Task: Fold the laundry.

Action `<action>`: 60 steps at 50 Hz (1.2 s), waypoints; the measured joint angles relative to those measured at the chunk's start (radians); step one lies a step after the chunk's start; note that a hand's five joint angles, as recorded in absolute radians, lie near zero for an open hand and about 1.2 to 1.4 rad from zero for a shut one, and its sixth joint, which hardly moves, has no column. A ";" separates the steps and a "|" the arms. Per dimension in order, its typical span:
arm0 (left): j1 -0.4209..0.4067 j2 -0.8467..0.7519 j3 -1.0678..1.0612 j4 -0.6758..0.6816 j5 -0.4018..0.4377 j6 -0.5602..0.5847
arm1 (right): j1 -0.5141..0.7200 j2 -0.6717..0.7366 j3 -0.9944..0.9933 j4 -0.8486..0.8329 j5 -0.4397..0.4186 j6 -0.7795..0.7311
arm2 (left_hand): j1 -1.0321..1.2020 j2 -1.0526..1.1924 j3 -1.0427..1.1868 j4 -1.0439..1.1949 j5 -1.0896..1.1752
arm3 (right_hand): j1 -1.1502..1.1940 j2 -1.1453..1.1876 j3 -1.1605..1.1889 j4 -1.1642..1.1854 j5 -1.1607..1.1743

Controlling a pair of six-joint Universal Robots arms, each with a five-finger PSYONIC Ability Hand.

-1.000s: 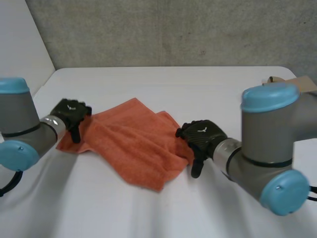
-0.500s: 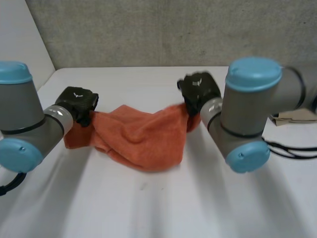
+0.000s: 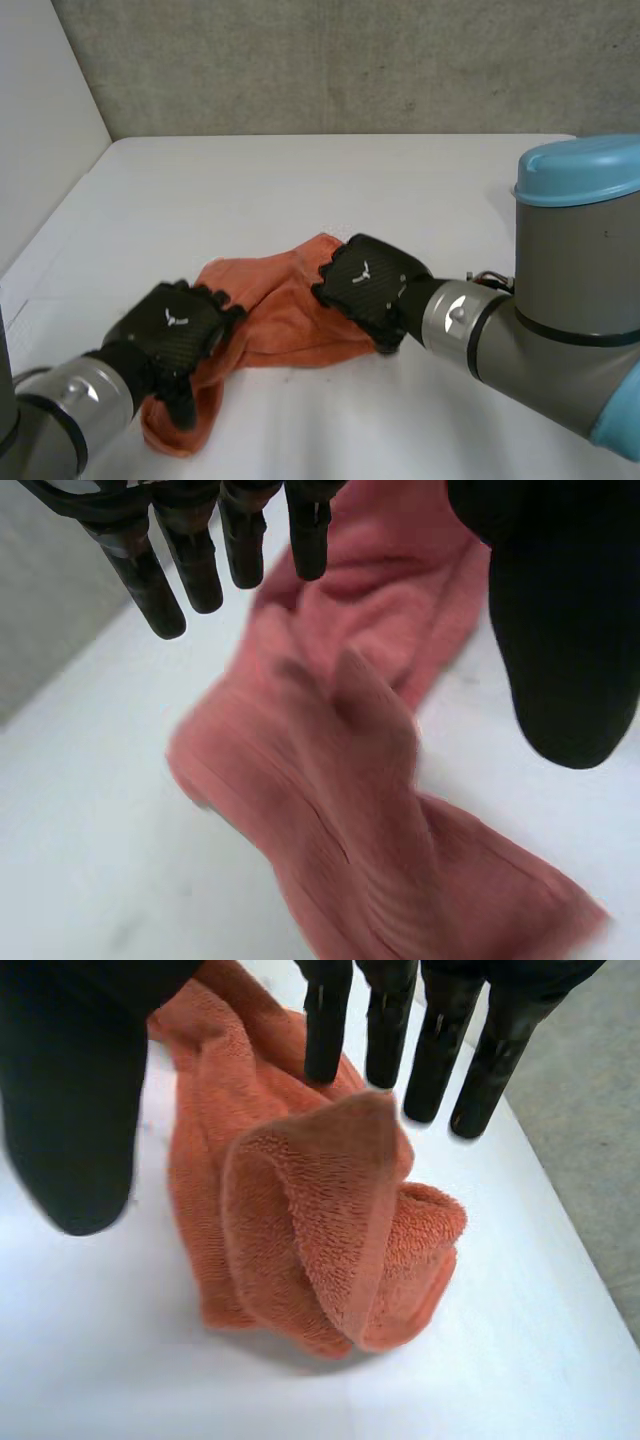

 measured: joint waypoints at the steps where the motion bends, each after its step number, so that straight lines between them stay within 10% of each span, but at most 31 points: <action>1: 0.006 -0.008 0.028 0.013 0.001 0.015 | -0.001 -0.007 0.009 0.009 -0.002 -0.001 | 0.000 0.000 0.000 0.000 0.000 | -0.162 -0.183 -0.180 -0.194 -0.201; 17: 0.051 -0.544 0.521 0.291 0.042 0.046 | -0.029 -0.155 0.128 -0.052 0.000 0.277 | 0.000 0.000 0.000 0.000 0.000 | -0.247 -0.290 -0.302 -0.304 -0.313; 31: 0.049 -0.897 0.882 0.030 0.242 0.037 | -0.156 -0.245 0.235 -0.090 0.026 0.290 | 0.060 0.062 0.047 0.065 0.053 | -0.247 -0.290 -0.302 -0.304 -0.313; 35: 0.048 -0.925 0.923 -0.015 0.291 0.033 | -0.225 -0.245 0.233 -0.088 0.042 0.293 | 0.140 0.136 0.123 0.138 0.113 | -0.247 -0.290 -0.302 -0.304 -0.313; 41: 0.045 -0.948 0.965 -0.032 0.310 0.022 | -0.293 -0.226 0.218 -0.083 0.053 0.296 | 0.904 0.904 0.876 0.898 0.829 | -0.247 -0.290 -0.302 -0.304 -0.313; 60: 0.031 -0.579 0.790 0.021 0.137 -0.012 | -0.291 0.067 -0.043 -0.081 0.041 0.412 | 0.912 0.979 0.957 0.984 0.890 | -0.285 -0.338 -0.355 -0.350 -0.346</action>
